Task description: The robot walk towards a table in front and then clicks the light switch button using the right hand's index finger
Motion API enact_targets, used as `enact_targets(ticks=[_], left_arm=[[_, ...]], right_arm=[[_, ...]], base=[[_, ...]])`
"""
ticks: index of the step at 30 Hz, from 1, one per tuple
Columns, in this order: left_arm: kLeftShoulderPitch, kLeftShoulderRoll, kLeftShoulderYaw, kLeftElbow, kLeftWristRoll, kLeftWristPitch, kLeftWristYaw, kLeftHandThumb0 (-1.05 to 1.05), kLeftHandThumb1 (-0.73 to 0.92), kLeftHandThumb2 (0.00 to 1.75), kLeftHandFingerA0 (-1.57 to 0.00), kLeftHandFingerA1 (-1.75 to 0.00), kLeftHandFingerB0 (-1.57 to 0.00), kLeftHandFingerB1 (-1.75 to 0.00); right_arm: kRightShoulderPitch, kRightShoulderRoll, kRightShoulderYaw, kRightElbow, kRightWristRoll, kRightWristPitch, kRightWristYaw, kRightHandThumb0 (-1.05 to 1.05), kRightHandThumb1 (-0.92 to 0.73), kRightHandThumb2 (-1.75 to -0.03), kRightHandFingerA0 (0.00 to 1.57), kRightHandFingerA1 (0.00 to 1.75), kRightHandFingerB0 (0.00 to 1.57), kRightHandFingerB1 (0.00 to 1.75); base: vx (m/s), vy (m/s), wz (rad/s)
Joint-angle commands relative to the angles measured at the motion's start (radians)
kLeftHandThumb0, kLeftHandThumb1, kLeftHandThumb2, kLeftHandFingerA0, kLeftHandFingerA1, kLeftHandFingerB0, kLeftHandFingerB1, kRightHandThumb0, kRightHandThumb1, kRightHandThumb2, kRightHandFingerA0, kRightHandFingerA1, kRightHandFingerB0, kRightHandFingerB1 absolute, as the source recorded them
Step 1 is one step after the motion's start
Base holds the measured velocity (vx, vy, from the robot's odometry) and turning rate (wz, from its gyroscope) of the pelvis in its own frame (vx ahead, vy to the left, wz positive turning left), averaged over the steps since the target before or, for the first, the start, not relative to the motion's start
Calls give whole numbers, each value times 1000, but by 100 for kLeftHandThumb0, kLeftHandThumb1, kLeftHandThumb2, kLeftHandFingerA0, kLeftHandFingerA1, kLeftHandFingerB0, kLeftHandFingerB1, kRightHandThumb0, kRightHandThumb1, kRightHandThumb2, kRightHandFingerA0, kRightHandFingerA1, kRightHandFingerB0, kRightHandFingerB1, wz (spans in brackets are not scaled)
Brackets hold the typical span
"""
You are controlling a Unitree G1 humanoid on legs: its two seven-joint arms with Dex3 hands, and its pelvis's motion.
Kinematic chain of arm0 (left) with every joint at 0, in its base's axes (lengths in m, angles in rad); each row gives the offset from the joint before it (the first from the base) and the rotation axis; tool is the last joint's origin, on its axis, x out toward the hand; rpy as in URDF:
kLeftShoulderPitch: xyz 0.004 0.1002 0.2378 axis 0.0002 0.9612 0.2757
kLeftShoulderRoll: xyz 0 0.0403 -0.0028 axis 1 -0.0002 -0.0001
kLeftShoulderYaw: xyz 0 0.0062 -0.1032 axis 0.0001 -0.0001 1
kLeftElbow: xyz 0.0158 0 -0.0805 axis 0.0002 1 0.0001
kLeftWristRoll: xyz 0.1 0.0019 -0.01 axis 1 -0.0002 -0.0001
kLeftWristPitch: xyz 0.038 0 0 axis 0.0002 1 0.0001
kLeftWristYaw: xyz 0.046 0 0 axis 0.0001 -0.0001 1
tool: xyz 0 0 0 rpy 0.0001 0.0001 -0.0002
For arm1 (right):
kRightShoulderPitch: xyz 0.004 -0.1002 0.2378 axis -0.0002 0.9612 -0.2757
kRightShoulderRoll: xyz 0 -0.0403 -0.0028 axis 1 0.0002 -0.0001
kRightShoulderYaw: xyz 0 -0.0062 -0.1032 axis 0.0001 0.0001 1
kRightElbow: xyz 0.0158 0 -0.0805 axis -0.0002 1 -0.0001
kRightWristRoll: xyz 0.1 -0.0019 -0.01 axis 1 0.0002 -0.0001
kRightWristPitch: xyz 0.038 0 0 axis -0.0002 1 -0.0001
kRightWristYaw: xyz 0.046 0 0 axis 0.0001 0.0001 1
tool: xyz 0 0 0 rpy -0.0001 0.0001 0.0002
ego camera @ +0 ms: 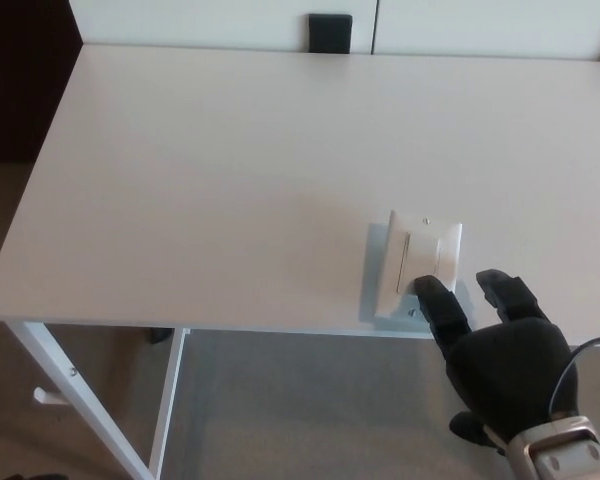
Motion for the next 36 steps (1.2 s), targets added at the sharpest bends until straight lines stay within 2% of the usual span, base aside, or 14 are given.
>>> enact_targets(ticks=[1,12,13,14,19,20,23,25,27,28,29,31,32,36], left_arm=[[4,21,2,-10,13,20,-1,-35,61,58,-49,-43,-37,-35],[-2,18,10,-26,-3,38,-9,-32,61,58,-48,-44,-37,-36],[-3,18,10,-29,-3,45,-8,-32,62,59,-49,-43,-37,-36],[1,16,9,-35,-2,54,-6,-31,64,59,-48,-42,-37,-35],[-20,9,8,-23,0,84,3,-30,64,59,-47,-42,-37,-35],[-22,5,7,-27,0,91,5,-30,64,59,-47,-43,-37,-35],[-36,5,9,-23,2,102,10,-30,64,59,-47,-42,-37,-35],[-22,2,8,-25,2,99,11,-30,64,59,-47,-42,-37,-35],[-11,1,9,-26,1,99,9,-30,64,59,-47,-42,-37,-35],[-7,3,10,-21,0,87,6,-30,64,59,-47,-43,-37,-35],[4,9,3,-25,15,77,12,-32,65,61,-49,-43,-37,-35],[12,10,-1,-24,20,71,12,-32,66,61,-49,-43,-36,-35],[13,9,0,-24,16,74,9,-31,64,59,-48,-42,-37,-35],[-2,5,4,-6,4,88,2,-30,63,59,-46,-41,-35,-34]], right_arm=[[40,-22,15,35,12,-15,9,-68,-41,-77,2,31,13,40],[84,-76,-53,-278,-13,-21,112,-77,-46,-82,1,28,12,36],[92,-80,-64,-330,-26,-20,133,-72,-57,-58,0,27,13,29],[113,-90,-84,-413,-33,-28,148,-81,-48,-84,0,21,11,28],[204,-106,-176,-785,-15,-78,191,-82,-49,-87,0,26,0,18],[229,-109,-194,-851,-3,-93,190,-80,-50,-71,0,7,2,13],[329,-112,-244,-959,92,-155,116,-84,-49,-89,0,31,0,22],[433,-104,-279,-965,136,-236,26,-76,-57,-62,0,6,0,19],[548,-102,-317,-965,192,-325,-58,-76,-59,-62,0,9,0,19],[619,-105,-338,-965,222,-372,-103,-85,-49,-90,0,33,0,21],[733,-113,-339,-965,236,-393,-152,-75,-60,-67,0,23,0,22],[843,-115,-351,-965,252,-410,-177,-77,-62,-61,0,26,0,26],[865,-120,-351,-965,255,-409,-186,-72,-39,-71,4,57,12,53],[958,-126,-350,-796,285,-364,-223,-62,-49,-70,0,33,4,38]], base=[[0,0,0],[0,0,0],[0,0,0],[0,0,0],[0,0,0],[0,0,0],[0,0,0],[0,0,0],[0,0,0],[0,0,0],[0,0,0],[0,0,0],[0,0,0],[0,0,0]])
